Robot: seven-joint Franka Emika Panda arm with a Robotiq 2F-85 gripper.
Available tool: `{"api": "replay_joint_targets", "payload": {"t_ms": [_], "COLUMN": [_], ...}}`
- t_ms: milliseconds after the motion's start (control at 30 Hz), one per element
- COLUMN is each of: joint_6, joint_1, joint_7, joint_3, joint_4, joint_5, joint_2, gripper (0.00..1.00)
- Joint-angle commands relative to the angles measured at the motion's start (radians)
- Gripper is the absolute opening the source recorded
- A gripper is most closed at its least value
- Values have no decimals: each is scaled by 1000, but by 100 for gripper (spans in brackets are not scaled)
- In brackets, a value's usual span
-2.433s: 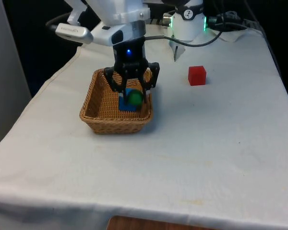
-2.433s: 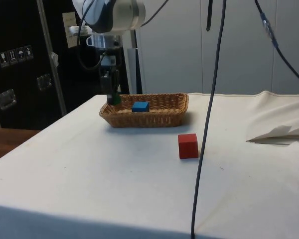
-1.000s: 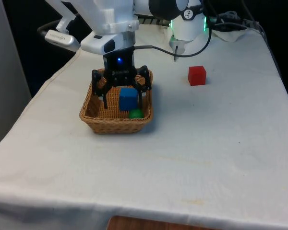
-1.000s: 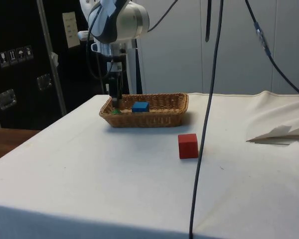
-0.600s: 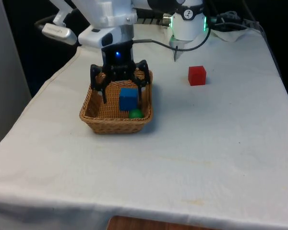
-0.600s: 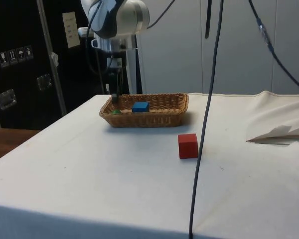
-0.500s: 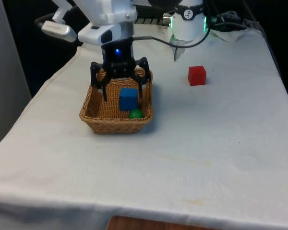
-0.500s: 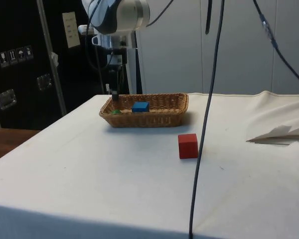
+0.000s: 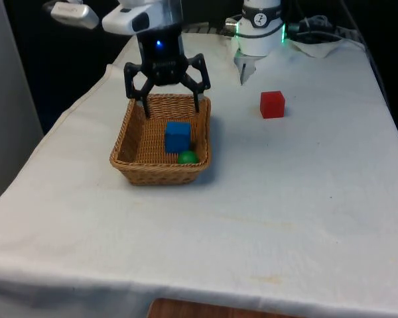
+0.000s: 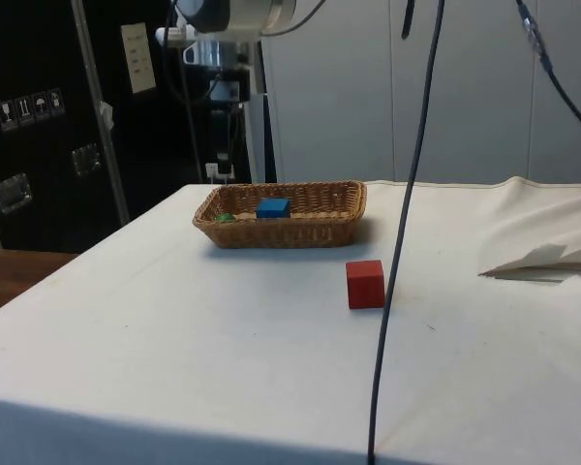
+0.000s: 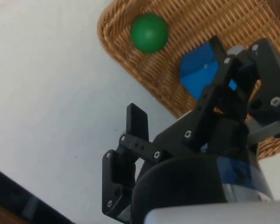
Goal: Place all non-red objects into the basket.
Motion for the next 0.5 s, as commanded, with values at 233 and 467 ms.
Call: {"api": "replay_joint_targets", "payload": {"t_ms": [233, 467], "joint_6": [-35, -38], "joint_1": [20, 37], "joint_7": [44, 70], "joint_3": [-14, -7], "joint_4": [-41, -84], "joint_5": [-18, -31], "joint_2": [-75, -132], "gripper": [100, 100]}}
